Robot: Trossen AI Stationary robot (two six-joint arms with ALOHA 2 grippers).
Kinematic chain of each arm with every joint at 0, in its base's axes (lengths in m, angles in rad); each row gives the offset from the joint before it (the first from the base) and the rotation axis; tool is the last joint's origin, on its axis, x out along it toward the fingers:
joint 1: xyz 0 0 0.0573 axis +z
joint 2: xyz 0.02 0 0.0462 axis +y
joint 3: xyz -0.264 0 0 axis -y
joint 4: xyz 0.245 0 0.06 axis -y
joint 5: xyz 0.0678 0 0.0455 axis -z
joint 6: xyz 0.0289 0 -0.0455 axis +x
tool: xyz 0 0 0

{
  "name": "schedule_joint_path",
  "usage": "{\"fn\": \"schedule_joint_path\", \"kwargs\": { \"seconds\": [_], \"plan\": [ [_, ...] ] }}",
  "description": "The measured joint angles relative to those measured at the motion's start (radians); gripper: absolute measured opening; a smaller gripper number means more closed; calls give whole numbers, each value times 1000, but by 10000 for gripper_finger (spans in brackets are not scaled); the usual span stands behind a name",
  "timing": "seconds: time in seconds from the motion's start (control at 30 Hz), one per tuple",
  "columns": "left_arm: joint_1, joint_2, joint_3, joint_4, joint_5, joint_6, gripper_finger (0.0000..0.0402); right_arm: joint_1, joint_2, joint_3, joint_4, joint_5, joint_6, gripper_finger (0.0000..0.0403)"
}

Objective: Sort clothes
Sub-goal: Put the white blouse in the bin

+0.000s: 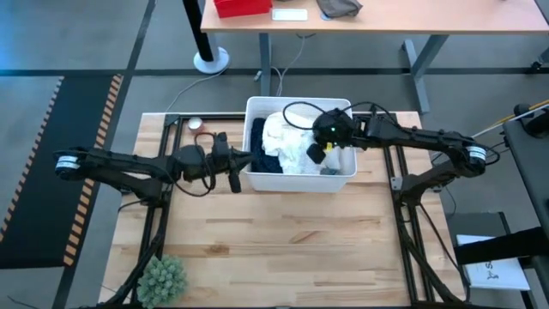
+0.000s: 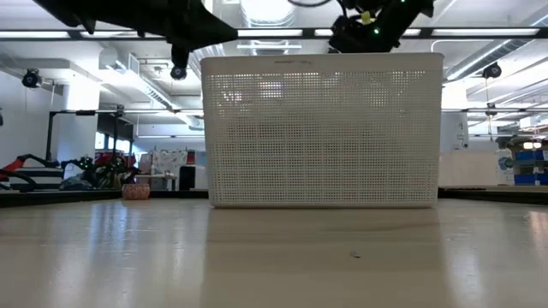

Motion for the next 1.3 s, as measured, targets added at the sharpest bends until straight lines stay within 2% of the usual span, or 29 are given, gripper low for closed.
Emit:
{"fn": "schedule_joint_path", "kwargs": {
  "seconds": [0.17,0.33,0.53,0.63,0.8,1.0,1.3],
  "plan": [
    [32,-19,0,19,36,3,0,4,18,0,171,-18,-31,0],
    [32,-41,0,24,36,14,0,3,116,1,286,-81,-75,0],
    [32,-56,0,18,36,15,0,3,291,1,308,-100,-84,0],
    [32,-58,0,19,36,15,0,4,368,6,324,-156,-72,0],
    [32,-59,-7,6,36,15,0,44,430,9,332,-161,-85,0],
    [31,-65,-7,3,36,15,0,96,396,1,312,-118,-103,0],
    [31,-95,-7,5,36,21,0,129,215,-6,290,-67,-191,0]
  ]
}}
